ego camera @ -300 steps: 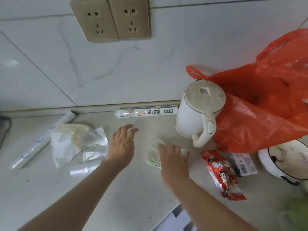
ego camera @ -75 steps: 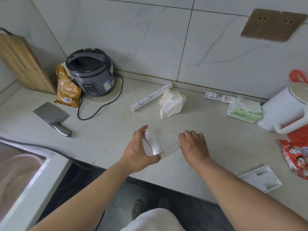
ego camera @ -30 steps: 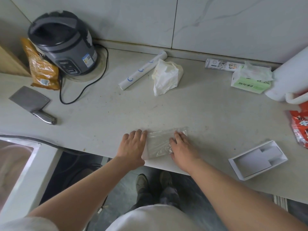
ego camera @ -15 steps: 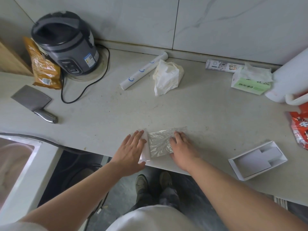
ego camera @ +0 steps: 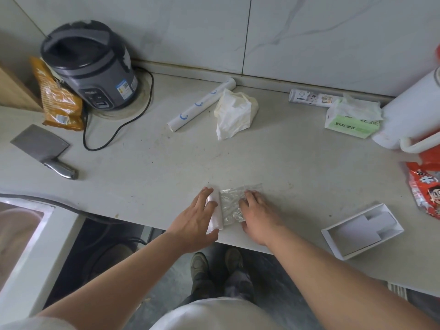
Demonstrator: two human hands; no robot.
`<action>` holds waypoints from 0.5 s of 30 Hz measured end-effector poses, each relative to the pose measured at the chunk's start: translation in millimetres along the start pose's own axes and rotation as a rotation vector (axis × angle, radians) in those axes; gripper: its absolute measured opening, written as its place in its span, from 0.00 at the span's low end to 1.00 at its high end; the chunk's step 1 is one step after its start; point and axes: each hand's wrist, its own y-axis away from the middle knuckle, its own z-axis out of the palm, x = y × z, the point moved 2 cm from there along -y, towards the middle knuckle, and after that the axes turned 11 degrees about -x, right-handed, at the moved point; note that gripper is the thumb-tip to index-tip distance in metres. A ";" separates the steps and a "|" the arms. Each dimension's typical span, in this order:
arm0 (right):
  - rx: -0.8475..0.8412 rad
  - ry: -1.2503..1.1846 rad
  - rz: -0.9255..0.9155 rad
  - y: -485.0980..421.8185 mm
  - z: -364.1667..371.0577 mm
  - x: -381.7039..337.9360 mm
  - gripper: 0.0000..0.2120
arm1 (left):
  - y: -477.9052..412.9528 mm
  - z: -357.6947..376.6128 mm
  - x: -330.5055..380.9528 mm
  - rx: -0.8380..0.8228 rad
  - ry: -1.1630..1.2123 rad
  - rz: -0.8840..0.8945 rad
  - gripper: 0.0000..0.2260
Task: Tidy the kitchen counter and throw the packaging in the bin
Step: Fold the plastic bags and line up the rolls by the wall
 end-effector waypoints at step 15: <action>0.082 0.009 0.009 12.3 -5.9 7.8 0.23 | -27.2 6.5 32.7 0.001 -0.173 0.110 0.23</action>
